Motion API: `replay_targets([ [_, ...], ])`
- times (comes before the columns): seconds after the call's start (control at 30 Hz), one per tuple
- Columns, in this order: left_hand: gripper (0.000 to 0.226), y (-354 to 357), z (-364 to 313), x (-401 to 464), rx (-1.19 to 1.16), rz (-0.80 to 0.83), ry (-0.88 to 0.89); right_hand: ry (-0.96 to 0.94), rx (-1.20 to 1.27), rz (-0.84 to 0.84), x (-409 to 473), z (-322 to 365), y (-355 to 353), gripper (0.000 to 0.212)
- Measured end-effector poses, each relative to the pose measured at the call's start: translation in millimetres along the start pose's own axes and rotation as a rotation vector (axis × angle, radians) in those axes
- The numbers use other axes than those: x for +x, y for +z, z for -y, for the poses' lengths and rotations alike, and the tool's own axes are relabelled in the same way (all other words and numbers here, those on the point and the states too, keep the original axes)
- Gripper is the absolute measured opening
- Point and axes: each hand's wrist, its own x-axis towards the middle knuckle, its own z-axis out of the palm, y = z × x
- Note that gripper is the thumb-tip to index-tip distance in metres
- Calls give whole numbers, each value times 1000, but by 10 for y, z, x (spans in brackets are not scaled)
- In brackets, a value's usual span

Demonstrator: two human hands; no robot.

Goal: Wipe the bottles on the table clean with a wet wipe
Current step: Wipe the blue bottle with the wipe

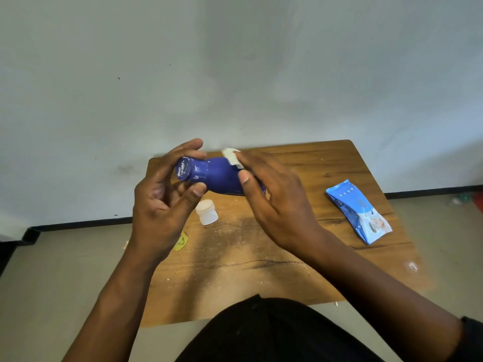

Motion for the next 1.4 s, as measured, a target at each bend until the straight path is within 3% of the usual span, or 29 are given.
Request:
replay_targets([
  [0.13,33,42,-25,-22,-27,-26,-23,90,-28,15,-47,-105,-94,38],
  [0.43,40,142,21,-19,-63,-159,-57,-60,27,177,-133,241,62,55],
  [0.67,51,66,-80,39,-315,-340,-195,175,-52,132,-164,-110,19,55],
  [0.97,33,254,-62,25,-367,-426,-331,-316,-144,118,-75,303,228,53],
  [1.17,40,149,-104,2,-330,-480,-350,-245,-161,-131,-104,-182,71,42],
  [1.4,42,204,-79,-54,-318,-435,-425,-211,-83,-69,-25,-273,-112,21],
])
